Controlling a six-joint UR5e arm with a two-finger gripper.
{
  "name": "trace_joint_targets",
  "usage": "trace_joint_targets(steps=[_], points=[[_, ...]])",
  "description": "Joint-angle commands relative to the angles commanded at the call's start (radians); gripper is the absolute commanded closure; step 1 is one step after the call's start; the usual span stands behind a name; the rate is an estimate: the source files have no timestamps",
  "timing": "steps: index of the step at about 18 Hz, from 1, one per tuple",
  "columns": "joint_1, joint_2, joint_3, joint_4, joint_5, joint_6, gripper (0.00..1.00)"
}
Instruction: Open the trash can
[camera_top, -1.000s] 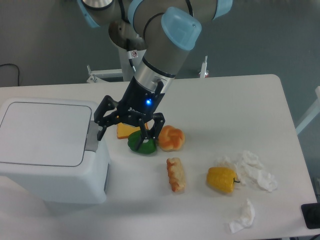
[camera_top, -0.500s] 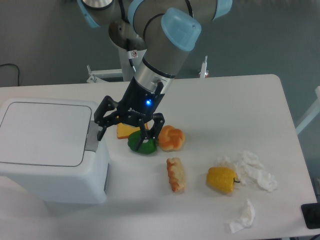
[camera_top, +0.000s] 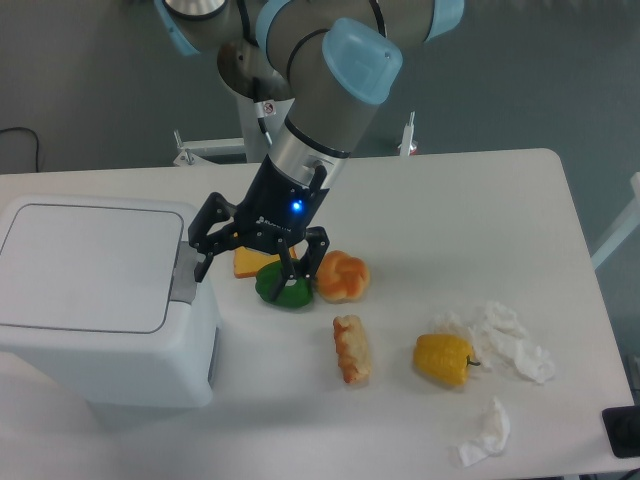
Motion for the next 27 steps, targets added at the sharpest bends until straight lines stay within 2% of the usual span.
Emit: trace_joint_targets(steps=[15,22,27], points=[[0.000,0.003,0.000,0.000,0.000,-0.002,0.00],[0.011,-0.008,0.057,0.000,0.003,0.005,0.00],[0.043,-0.014,0.077,0.002,0.011,0.132,0.00]])
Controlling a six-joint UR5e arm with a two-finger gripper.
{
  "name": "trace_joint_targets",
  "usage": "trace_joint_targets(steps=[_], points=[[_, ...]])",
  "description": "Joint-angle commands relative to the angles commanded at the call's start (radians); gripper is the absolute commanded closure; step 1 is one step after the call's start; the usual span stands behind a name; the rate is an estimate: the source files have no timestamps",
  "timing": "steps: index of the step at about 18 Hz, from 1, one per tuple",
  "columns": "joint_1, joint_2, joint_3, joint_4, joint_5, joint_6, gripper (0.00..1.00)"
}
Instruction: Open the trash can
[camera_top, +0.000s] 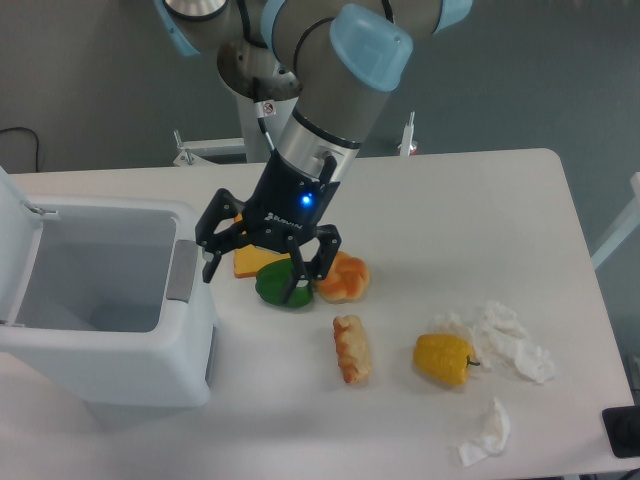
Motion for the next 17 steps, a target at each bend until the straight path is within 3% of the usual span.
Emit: trace_joint_targets(steps=[2,7,17], points=[[0.015,0.002,0.000,0.003,0.008,0.032,0.00],[0.023,0.009,0.002,0.003,0.178,0.199,0.00],[0.018,0.002,-0.002,0.005,0.397,0.485,0.00]])
